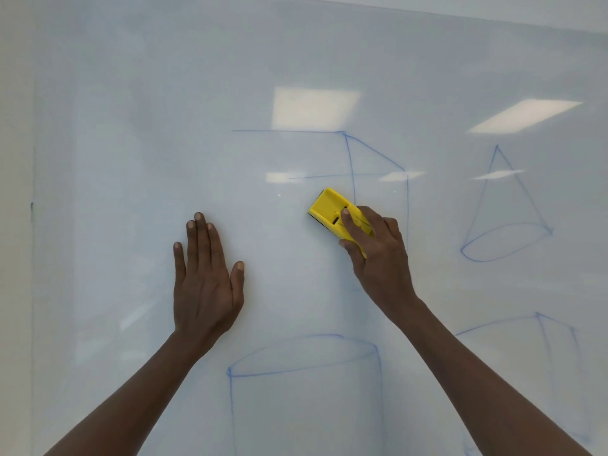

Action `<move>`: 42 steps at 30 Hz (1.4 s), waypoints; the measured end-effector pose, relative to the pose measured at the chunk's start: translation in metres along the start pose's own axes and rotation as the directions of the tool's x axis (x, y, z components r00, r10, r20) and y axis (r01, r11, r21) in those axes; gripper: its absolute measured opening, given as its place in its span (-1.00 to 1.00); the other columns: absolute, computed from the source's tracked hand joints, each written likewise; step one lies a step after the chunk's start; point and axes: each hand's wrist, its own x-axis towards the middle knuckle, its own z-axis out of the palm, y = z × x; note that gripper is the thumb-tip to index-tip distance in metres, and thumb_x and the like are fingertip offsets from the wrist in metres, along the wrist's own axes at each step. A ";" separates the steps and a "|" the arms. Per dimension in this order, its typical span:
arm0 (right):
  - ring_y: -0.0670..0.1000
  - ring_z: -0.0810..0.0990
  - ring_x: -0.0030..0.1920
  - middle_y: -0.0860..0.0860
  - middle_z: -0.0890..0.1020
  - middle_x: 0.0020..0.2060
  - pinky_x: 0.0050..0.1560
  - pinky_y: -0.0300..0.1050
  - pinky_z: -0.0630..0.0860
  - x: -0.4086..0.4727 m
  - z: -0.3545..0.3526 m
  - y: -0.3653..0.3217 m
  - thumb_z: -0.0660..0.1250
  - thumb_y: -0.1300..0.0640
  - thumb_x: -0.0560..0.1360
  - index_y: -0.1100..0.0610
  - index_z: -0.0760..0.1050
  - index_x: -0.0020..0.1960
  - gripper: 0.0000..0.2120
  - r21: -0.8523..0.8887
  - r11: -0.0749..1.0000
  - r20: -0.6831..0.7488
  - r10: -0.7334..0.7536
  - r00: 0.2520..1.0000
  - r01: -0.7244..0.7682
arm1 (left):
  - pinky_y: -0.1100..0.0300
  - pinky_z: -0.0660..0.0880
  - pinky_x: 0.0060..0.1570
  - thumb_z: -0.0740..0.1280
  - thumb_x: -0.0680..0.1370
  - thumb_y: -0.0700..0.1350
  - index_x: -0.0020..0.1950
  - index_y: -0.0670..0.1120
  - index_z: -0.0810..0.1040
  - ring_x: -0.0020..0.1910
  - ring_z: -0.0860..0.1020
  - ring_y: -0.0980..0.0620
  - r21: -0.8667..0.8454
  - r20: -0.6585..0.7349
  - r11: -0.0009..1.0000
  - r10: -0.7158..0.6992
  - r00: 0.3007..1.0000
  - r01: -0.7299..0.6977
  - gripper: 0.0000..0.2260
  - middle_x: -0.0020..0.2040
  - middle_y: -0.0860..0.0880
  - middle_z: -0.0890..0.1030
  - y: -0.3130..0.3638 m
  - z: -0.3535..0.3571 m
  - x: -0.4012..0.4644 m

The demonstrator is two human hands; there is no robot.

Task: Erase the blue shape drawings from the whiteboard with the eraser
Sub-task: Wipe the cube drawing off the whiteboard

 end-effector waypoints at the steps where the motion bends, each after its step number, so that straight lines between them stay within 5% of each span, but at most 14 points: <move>1: 0.22 0.46 0.10 0.14 0.51 0.32 0.11 0.13 0.50 0.005 0.002 -0.001 0.38 0.18 0.56 0.11 0.46 0.42 -0.56 0.012 1.000 0.002 0.003 1.000 -0.003 | -0.10 -0.14 0.67 0.00 0.70 0.07 0.69 -0.32 0.02 0.72 -0.04 -0.17 0.004 -0.009 1.000 0.002 1.000 -0.002 -0.33 0.72 -0.25 -0.02 -0.001 0.001 0.000; 9: 0.20 0.47 0.13 0.12 0.51 0.32 0.15 0.11 0.49 -0.031 0.007 -0.008 0.40 0.16 0.55 0.09 0.46 0.42 -0.55 0.046 0.995 0.036 -0.095 0.995 0.093 | -0.11 -0.13 0.66 0.01 0.70 0.09 0.70 -0.30 -0.01 0.72 -0.06 -0.15 0.014 -0.019 1.000 0.011 1.000 -0.011 -0.32 0.72 -0.24 -0.03 -0.003 0.003 -0.002; 20: 0.23 0.45 0.08 0.14 0.52 0.30 0.13 0.09 0.48 -0.003 0.001 0.013 0.41 0.15 0.54 0.08 0.47 0.41 -0.55 0.025 0.993 -0.041 0.113 0.993 -0.112 | -0.12 -0.14 0.67 0.01 0.71 0.11 0.69 -0.31 -0.01 0.72 -0.07 -0.16 0.029 -0.025 0.999 0.026 0.999 -0.025 -0.32 0.72 -0.25 -0.04 -0.003 0.004 -0.002; 31: 0.13 0.42 0.01 0.07 0.50 0.32 0.08 0.08 0.49 -0.081 0.005 -0.011 0.39 0.08 0.57 0.04 0.44 0.44 -0.55 0.047 0.998 0.046 0.035 0.998 -0.037 | -0.17 -0.09 0.67 0.02 0.72 0.11 0.69 -0.32 0.01 0.72 -0.06 -0.17 0.015 -0.030 0.999 0.030 0.999 -0.029 -0.32 0.72 -0.26 -0.02 -0.003 0.004 -0.003; 37: 0.16 0.44 0.04 0.09 0.52 0.32 0.08 -0.03 0.45 -0.065 0.002 0.006 0.43 0.13 0.53 0.04 0.46 0.42 -0.53 0.021 0.984 -0.035 0.178 0.983 -0.177 | -0.13 -0.13 0.67 0.02 0.72 0.11 0.70 -0.30 -0.01 0.72 -0.08 -0.14 0.008 -0.042 0.999 0.031 0.999 -0.031 -0.32 0.72 -0.24 -0.03 -0.004 0.006 -0.004; 42: 0.18 0.45 0.02 0.09 0.50 0.33 0.11 0.04 0.50 -0.070 0.013 -0.029 0.37 0.04 0.56 0.03 0.45 0.43 -0.55 0.068 0.991 0.012 0.111 0.994 -0.111 | -0.15 -0.12 0.66 0.02 0.72 0.12 0.70 -0.29 -0.02 0.72 -0.09 -0.13 -0.002 -0.039 0.999 0.033 0.999 -0.033 -0.32 0.72 -0.24 -0.04 -0.003 0.006 -0.004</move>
